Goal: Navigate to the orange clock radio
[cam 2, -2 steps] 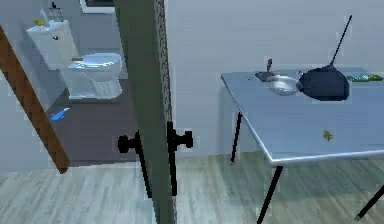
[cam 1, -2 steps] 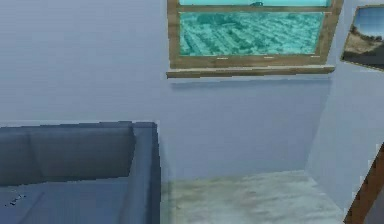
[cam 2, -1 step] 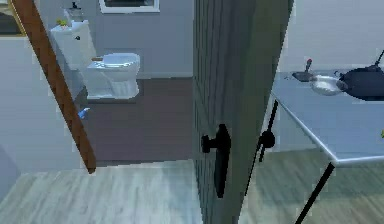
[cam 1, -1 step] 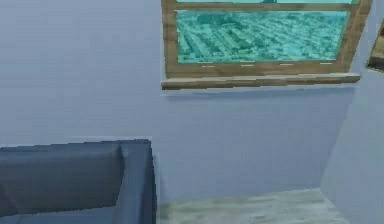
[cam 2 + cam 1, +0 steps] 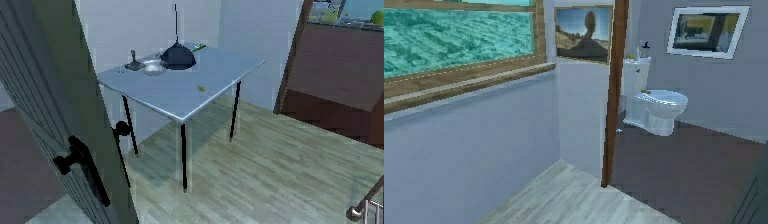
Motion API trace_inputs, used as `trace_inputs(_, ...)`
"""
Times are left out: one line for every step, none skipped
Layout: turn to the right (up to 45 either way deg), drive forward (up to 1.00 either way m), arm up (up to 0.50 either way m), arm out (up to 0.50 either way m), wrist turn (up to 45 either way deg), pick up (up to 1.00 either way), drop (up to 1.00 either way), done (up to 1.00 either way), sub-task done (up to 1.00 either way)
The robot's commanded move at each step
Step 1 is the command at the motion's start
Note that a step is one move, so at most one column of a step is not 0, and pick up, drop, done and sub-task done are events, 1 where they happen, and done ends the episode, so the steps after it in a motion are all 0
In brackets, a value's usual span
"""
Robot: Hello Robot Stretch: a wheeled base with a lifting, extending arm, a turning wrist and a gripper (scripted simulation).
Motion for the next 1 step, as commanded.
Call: trace_inputs(3.0,0.0,0.0,0.0,0.0,0.0,0.0,0.0,0.0)
